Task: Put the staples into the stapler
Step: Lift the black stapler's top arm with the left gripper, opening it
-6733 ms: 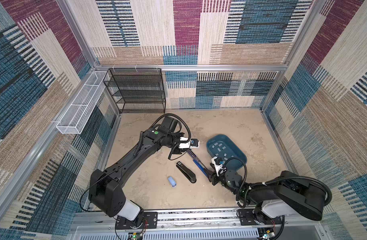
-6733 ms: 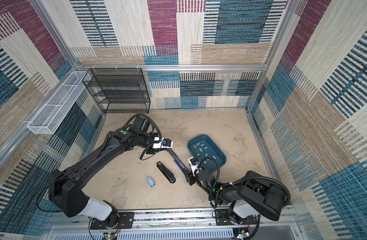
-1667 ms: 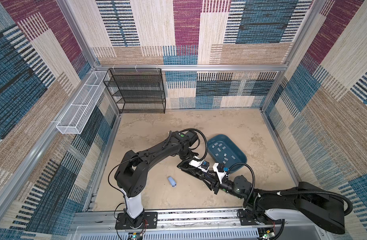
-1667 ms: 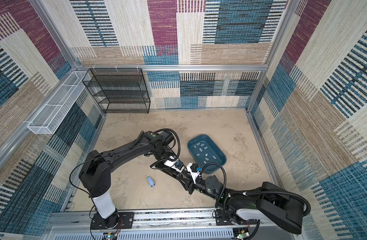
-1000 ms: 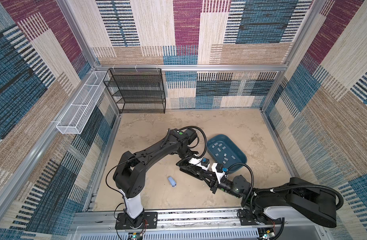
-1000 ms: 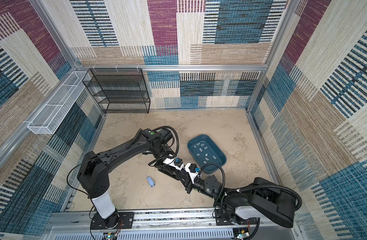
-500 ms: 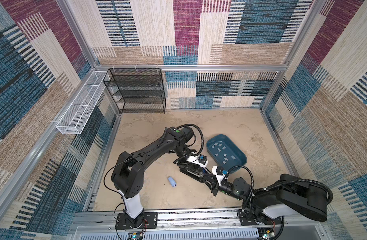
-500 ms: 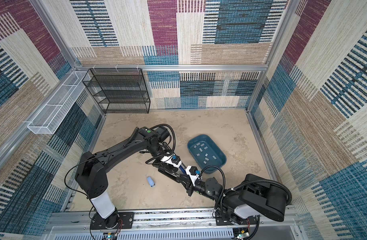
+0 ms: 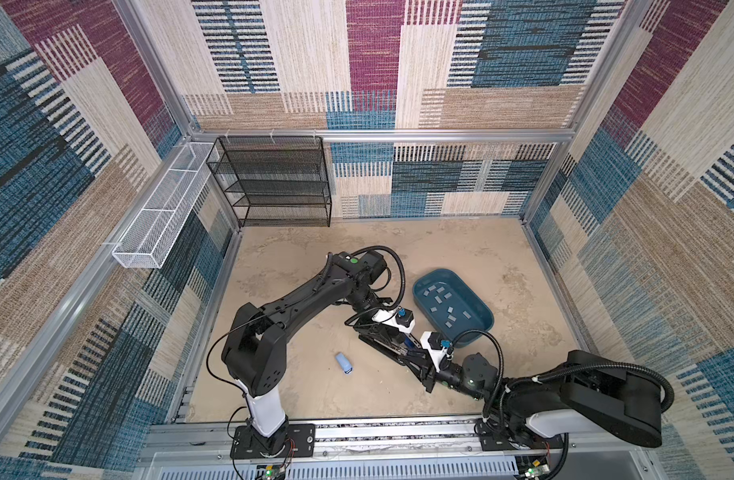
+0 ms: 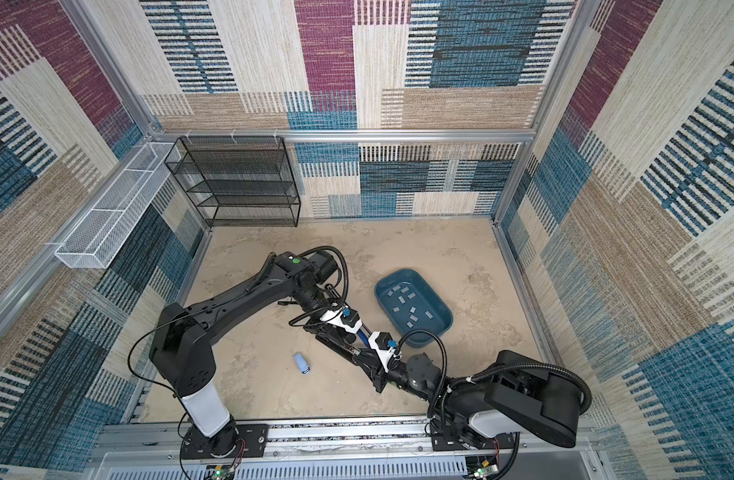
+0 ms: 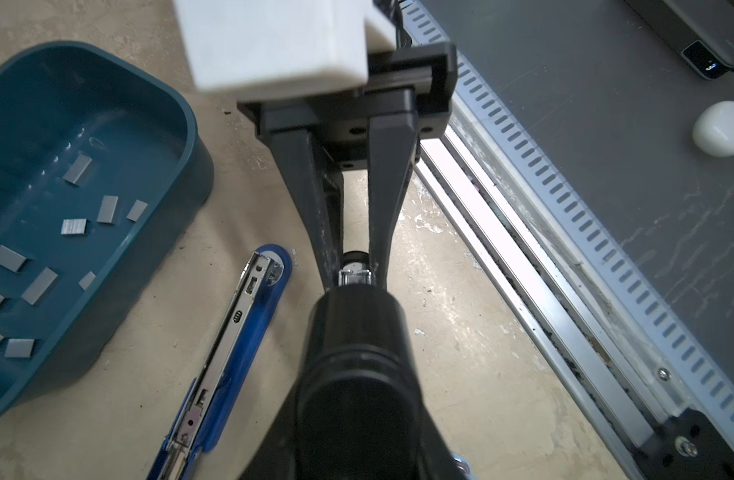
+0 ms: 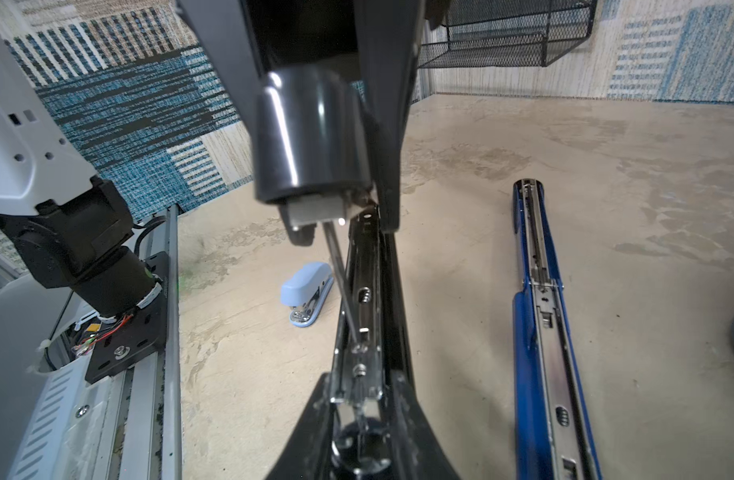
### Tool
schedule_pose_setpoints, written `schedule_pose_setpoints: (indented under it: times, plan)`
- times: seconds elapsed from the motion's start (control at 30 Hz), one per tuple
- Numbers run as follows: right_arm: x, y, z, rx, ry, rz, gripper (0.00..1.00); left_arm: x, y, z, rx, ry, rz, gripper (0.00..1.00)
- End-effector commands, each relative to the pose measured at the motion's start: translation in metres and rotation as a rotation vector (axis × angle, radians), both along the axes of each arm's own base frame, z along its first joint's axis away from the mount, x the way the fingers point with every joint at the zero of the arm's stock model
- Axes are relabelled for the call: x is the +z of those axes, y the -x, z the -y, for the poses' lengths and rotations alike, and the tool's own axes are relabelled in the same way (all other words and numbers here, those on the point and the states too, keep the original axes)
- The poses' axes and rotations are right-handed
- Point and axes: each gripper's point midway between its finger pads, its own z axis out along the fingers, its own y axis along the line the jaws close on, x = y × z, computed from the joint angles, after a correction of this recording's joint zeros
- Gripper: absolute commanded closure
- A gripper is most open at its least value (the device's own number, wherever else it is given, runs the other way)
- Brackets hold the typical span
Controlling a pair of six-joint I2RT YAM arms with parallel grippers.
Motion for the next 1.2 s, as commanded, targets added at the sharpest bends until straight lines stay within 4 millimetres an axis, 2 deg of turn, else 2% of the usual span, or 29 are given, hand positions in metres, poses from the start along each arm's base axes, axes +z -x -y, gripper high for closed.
schedule_pose_setpoints:
  times: [0.0,0.2,0.37,0.43,0.53,0.67,0.97,1.17]
  plan:
    - [0.000,-0.005,-0.004,-0.023,0.007,-0.017,0.69,0.021,0.017,0.008,-0.038,0.090,-0.058,1.00]
    - [0.003,-0.011,-0.009,-0.038,0.008,-0.012,0.63,0.025,0.021,0.009,-0.045,0.106,-0.056,1.00]
    - [0.004,-0.012,-0.010,-0.042,0.004,-0.010,0.62,0.027,0.022,0.009,-0.045,0.112,-0.062,1.00]
    - [0.004,-0.012,-0.010,-0.042,0.002,-0.013,0.66,0.024,0.021,0.007,-0.043,0.100,-0.054,1.00]
    - [0.002,-0.010,-0.007,-0.043,0.002,-0.018,0.78,0.018,0.017,0.003,-0.036,0.076,-0.048,1.00]
    - [-0.003,-0.009,-0.004,-0.047,0.012,-0.024,0.87,0.014,0.005,-0.004,0.001,0.065,-0.047,1.00]
    - [-0.022,-0.005,0.005,-0.074,0.060,-0.052,0.94,0.005,-0.028,-0.032,0.107,0.026,-0.021,1.00]
    - [-0.031,-0.004,0.007,-0.081,0.080,-0.070,0.97,-0.017,-0.046,-0.051,0.160,-0.047,0.030,1.00]
